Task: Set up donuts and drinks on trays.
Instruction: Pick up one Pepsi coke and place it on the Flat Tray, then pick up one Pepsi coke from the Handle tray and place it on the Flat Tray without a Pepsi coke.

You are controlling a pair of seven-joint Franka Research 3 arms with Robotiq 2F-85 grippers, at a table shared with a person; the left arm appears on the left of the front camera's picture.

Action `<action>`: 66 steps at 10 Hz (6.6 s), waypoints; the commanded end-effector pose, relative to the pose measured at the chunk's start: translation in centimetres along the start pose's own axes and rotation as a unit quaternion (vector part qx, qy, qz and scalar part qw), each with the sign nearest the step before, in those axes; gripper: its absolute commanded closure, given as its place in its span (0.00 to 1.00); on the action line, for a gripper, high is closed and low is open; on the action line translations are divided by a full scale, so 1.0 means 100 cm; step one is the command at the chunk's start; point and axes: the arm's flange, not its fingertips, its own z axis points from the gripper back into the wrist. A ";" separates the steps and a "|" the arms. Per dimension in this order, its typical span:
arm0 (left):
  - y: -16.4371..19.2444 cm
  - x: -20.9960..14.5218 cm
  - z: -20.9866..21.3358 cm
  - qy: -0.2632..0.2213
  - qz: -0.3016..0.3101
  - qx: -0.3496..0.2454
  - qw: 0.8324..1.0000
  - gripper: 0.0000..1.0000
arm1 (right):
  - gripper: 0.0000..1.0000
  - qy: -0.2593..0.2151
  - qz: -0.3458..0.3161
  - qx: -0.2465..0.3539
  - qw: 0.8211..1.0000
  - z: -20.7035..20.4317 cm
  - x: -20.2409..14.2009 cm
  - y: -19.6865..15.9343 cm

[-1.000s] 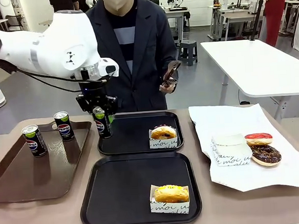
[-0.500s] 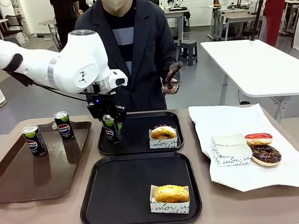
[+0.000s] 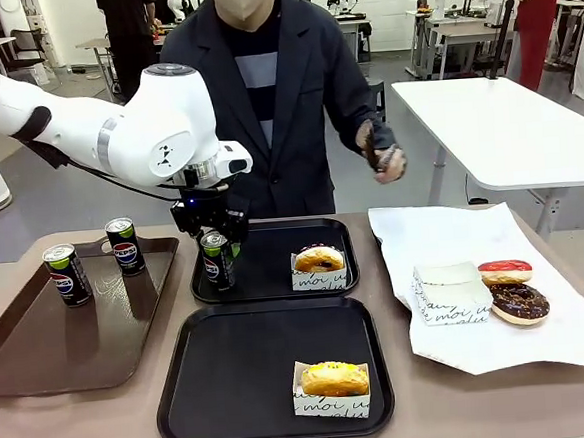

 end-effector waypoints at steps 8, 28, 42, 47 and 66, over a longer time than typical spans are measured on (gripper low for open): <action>0.000 -0.075 0.092 0.029 0.020 -0.010 0.999 0.00 | 0.00 -0.001 0.004 0.006 1.000 -0.001 0.000 -0.003; 0.252 -0.120 0.133 0.033 0.264 0.000 0.964 0.00 | 0.00 -0.001 0.004 0.006 1.000 -0.001 0.000 -0.003; 0.253 -0.122 0.037 0.056 0.217 0.023 0.974 0.00 | 0.00 -0.001 0.004 0.006 1.000 -0.001 0.000 -0.003; 0.264 -0.116 0.019 0.046 0.210 -0.001 0.977 0.00 | 0.00 -0.001 0.004 0.006 1.000 -0.001 0.000 -0.003; 0.273 -0.101 -0.017 0.058 0.213 -0.011 0.975 0.44 | 0.00 -0.001 0.004 0.006 1.000 -0.001 0.000 -0.003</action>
